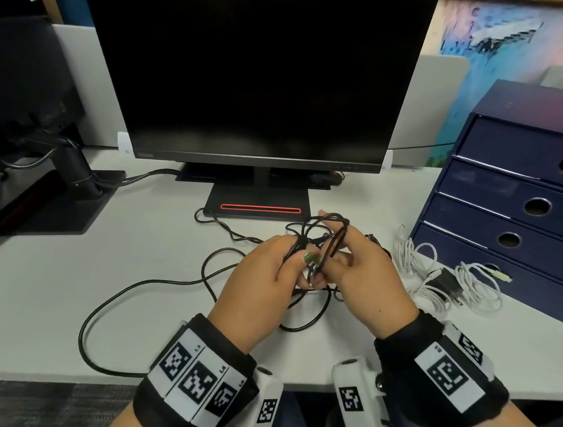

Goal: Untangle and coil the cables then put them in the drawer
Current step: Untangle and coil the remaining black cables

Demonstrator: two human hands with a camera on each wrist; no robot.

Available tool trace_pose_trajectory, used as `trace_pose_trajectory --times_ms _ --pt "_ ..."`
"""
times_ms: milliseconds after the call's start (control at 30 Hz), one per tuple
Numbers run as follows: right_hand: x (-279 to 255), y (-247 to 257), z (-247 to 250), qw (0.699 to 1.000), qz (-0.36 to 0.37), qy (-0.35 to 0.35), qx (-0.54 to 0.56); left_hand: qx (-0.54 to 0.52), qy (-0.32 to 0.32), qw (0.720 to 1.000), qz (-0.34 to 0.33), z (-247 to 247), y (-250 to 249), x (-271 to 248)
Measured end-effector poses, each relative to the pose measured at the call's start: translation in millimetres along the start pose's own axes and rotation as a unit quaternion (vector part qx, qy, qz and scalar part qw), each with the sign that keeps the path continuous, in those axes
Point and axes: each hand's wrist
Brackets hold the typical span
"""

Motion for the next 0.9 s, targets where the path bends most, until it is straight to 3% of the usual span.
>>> trace_pose_trajectory --times_ms 300,433,533,767,900 --pt "1.3 4.0 -3.2 0.997 -0.051 -0.043 0.024 0.052 -0.004 0.996 -0.076 -9.3 0.7 0.6" --pt "-0.4 0.5 -0.9 0.998 -0.039 -0.036 0.029 -0.028 0.01 0.996 -0.079 -7.4 -1.9 -1.0" --pt "0.7 -4.9 -1.5 0.992 -0.061 -0.025 0.111 -0.085 0.016 0.995 -0.058 -7.7 -0.5 -1.2" --pt "-0.9 -7.3 -1.9 0.981 -0.05 -0.006 0.188 -0.013 0.017 0.997 -0.068 -8.0 4.0 1.0" --pt "2.1 -11.3 -2.1 0.985 -0.048 -0.009 0.165 0.005 0.012 0.997 -0.079 -11.2 4.0 0.9"
Point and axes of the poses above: each hand's wrist, its own x-axis towards the middle knuckle, its own z-axis out of the back of the hand, y = z × x, and after that the axes turned 1 degree about y, right-handed
